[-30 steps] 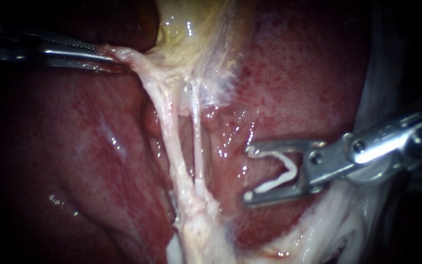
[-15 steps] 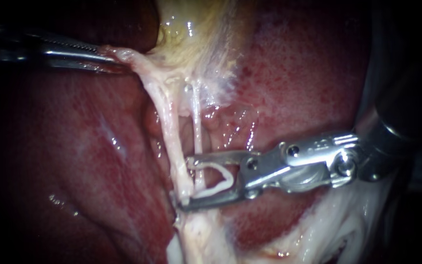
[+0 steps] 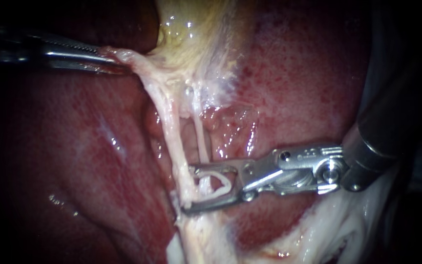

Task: Clipping first clip left tube

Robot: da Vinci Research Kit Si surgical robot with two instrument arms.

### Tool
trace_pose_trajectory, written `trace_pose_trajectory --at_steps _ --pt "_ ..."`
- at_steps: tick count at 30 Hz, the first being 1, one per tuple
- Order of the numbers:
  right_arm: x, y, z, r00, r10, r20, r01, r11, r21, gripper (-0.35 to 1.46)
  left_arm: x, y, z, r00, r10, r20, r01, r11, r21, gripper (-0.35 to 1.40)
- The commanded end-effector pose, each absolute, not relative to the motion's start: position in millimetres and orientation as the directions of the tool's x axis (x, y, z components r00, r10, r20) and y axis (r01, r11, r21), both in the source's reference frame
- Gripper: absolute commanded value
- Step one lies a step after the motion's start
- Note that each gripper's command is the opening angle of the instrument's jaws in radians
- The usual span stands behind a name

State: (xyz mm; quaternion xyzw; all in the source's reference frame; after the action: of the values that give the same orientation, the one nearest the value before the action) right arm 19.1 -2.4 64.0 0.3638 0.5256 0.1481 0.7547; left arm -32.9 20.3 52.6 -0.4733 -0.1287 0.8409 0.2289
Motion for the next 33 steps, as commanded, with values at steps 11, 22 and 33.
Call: trace_pose_trajectory --at_steps 11,22,33 --pt "22.8 -2.8 62.9 0.342 0.650 -0.679 0.183 0.663 0.726 0.48 -32.9 20.4 52.6 -0.445 0.507 -0.738 -0.263 -0.862 -0.433 -0.35" --pt "23.8 -3.0 59.3 0.303 0.685 -0.663 0.199 0.635 0.747 0.49 -32.9 20.5 52.8 -0.445 0.507 -0.738 -0.263 -0.862 -0.433 -0.35" --pt "24.1 -3.5 55.8 0.314 0.709 -0.632 0.208 0.598 0.774 0.44 -32.8 20.5 52.8 -0.445 0.507 -0.739 -0.263 -0.862 -0.433 -0.35"
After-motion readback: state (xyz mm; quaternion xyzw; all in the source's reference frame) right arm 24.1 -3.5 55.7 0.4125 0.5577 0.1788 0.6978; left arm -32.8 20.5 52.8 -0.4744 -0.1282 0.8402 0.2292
